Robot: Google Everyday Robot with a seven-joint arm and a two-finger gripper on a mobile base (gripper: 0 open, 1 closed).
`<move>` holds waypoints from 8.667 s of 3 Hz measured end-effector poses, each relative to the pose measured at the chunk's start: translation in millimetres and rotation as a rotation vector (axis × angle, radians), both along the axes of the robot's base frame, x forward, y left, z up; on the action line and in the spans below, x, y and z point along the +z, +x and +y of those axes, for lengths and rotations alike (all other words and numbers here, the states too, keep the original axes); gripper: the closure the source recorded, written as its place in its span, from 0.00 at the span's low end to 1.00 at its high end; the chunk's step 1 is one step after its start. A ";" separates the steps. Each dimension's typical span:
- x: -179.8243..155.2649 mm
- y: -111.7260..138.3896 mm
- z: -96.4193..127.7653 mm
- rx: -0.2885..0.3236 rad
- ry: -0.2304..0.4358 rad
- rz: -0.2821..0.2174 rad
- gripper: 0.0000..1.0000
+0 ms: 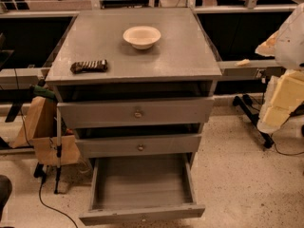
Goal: Close bottom drawer
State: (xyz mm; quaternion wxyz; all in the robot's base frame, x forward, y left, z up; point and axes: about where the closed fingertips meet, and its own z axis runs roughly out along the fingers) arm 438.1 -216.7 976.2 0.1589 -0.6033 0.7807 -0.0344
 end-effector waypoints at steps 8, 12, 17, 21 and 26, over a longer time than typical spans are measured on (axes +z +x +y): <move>-365.4 1.4 41.7 0.055 0.593 0.015 0.00; -657.5 -17.9 -14.4 -0.332 0.677 0.137 0.00; -842.9 10.2 31.1 -0.391 0.765 0.242 1.00; -824.5 44.0 58.8 -0.306 0.817 0.204 0.35; -796.4 105.3 96.2 -0.188 0.813 0.190 0.42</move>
Offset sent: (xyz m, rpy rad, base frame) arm 0.0065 0.0102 -0.0724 0.0806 -0.0563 -0.0066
